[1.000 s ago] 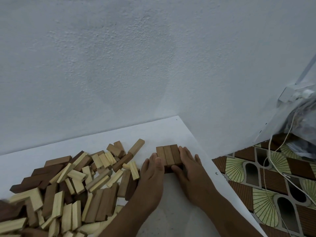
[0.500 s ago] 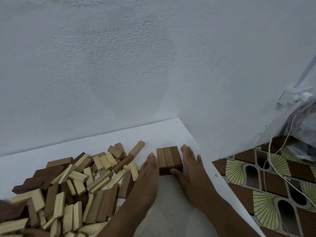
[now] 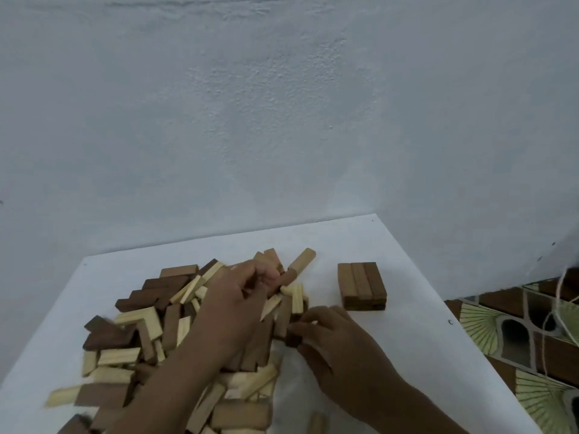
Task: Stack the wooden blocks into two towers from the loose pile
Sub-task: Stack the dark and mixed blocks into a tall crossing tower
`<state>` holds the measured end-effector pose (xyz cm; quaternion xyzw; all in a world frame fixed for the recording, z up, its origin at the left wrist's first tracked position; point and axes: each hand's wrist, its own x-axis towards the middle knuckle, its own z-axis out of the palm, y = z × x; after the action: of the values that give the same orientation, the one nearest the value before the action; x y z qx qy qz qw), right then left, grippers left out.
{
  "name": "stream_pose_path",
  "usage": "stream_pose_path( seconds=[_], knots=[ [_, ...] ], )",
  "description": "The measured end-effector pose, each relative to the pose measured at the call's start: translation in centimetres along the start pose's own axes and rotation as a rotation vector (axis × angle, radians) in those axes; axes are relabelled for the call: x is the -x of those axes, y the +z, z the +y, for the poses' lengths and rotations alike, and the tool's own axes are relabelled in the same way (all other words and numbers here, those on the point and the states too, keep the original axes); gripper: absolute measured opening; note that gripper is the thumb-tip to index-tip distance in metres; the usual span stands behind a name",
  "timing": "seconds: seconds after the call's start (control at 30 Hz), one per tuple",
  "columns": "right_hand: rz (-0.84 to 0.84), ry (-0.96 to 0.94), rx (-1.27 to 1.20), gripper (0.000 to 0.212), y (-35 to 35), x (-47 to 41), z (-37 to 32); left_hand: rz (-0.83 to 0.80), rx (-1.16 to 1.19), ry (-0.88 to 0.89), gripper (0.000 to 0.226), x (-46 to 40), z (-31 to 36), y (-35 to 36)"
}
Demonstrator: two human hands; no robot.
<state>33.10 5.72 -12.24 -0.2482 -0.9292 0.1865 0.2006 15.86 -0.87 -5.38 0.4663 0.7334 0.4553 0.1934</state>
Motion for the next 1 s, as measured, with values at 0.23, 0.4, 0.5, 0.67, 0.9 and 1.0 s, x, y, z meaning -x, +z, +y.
stream_pose_path(
  seconds=[0.23,0.4,0.5,0.67,0.9,1.0],
  knots=[
    [-0.088,0.041,0.101,0.047,1.0,-0.2,-0.7,-0.478,-0.633,0.146,0.066,2.7,-3.5,-2.1],
    [-0.069,0.076,0.098,0.039,0.0,0.3,-0.1,-0.463,-0.611,0.175,0.063,2.8,-4.3,-1.9],
    [-0.070,0.113,0.067,0.033,-0.4,0.9,0.1,-0.492,-0.600,0.178,0.060,2.4,-4.4,-1.9],
    [-0.011,0.159,0.047,0.019,-0.6,2.1,0.5,-0.499,-0.564,0.174,0.059,1.7,-4.5,-1.5],
    [0.048,0.209,0.033,0.012,-1.4,3.8,1.2,-0.373,-0.409,0.219,0.062,1.3,-4.8,-0.8],
    [0.081,0.215,0.025,0.010,-1.7,4.4,1.7,-0.332,-0.309,0.251,0.064,1.2,-4.2,-0.4]
  ],
)
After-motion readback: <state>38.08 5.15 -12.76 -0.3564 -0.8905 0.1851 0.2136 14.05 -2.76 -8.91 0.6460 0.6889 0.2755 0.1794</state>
